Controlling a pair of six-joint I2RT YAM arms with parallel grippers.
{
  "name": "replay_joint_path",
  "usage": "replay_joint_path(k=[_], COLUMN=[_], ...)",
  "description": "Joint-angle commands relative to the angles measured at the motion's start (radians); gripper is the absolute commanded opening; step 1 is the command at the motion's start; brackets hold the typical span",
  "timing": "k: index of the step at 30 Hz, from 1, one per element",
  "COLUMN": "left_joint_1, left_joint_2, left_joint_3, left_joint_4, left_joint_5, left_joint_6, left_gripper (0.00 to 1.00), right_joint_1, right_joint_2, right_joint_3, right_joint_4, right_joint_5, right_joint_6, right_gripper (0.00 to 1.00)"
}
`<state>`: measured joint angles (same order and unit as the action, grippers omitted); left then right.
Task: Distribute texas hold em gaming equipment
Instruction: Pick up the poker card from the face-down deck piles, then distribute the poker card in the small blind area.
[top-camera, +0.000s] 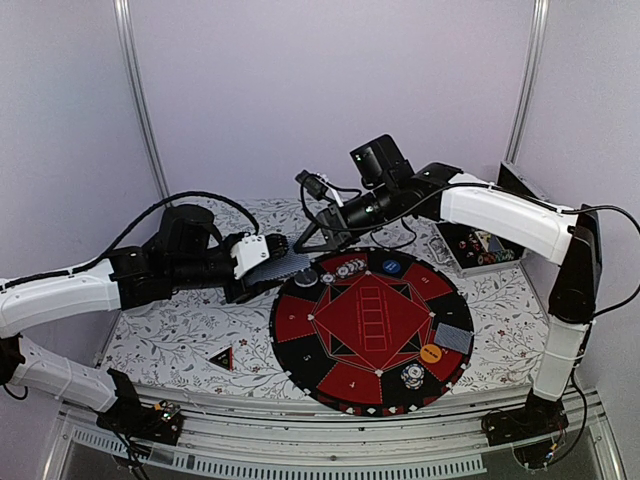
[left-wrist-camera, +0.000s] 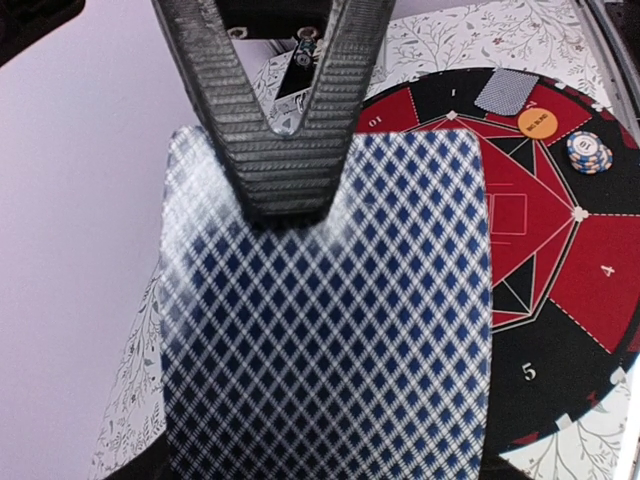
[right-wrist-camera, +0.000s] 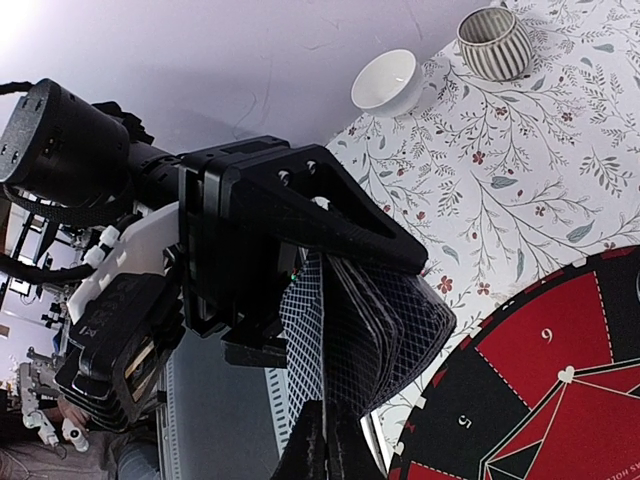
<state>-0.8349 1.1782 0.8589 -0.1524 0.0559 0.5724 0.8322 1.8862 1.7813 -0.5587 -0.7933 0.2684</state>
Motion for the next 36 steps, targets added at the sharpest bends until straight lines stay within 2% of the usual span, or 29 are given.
replay_joint_path(k=[1, 23, 26, 29, 31, 33, 36], left_joint_1=[0.002, 0.004, 0.003, 0.004, 0.003, 0.003, 0.004], left_joint_2=[-0.009, -0.017, -0.018, -0.024, -0.029, -0.032, -0.032], left_joint_3=[-0.006, -0.009, -0.009, -0.009, -0.009, -0.008, -0.007], left_joint_4=[0.022, 0.022, 0.021, 0.020, 0.020, 0.019, 0.017], left_joint_5=[0.005, 0.004, 0.003, 0.005, 0.009, 0.012, 0.009], left_joint_6=[-0.014, -0.011, -0.009, -0.009, -0.008, -0.008, -0.008], left_gripper=[0.64, 0.63, 0.64, 0.64, 0.64, 0.64, 0.64], right_joint_1=[0.004, -0.101, -0.168, -0.300, -0.385, -0.437, -0.501], right_joint_2=[0.007, -0.127, -0.156, -0.188, -0.185, -0.152, -0.081], right_joint_3=[0.045, 0.030, 0.056, 0.056, 0.054, 0.031, -0.024], right_joint_4=[0.005, -0.069, -0.158, -0.300, -0.395, -0.457, -0.482], right_joint_5=[-0.006, -0.016, 0.044, 0.142, 0.297, 0.426, 0.487], right_joint_6=[-0.007, -0.077, -0.103, -0.158, -0.206, -0.290, -0.433], right_gripper=[0.03, 0.02, 0.02, 0.02, 0.02, 0.02, 0.02])
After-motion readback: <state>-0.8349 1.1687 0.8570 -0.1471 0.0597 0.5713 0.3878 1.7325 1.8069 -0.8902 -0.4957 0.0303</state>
